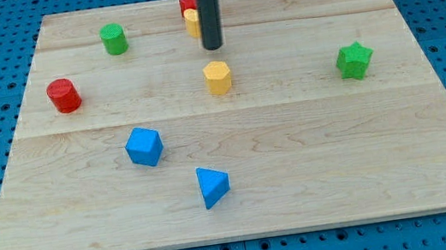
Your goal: Slide yellow hexagon towards yellow heart
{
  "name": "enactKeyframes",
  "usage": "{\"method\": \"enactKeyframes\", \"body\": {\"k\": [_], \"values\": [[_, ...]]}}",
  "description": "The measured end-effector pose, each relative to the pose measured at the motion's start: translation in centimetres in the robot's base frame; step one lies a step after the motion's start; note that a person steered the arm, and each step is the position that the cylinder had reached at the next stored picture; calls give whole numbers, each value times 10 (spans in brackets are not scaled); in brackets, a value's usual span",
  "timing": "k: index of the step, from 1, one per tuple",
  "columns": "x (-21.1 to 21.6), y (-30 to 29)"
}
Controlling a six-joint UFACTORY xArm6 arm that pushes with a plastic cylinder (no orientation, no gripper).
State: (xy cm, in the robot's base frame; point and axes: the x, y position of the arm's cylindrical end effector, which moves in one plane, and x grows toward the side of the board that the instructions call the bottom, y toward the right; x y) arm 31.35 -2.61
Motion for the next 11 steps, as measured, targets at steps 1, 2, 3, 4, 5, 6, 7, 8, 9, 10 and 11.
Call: {"method": "enactKeyframes", "body": {"k": [1,2,3,4,5,6,7,8,9,10,11], "values": [[5,-117],[-13,-160],[-79,-133],[-68,-107],[-33,-119],[-47,-77],[-25,-72],[-24,29],[14,116],[106,122],[110,44]]}}
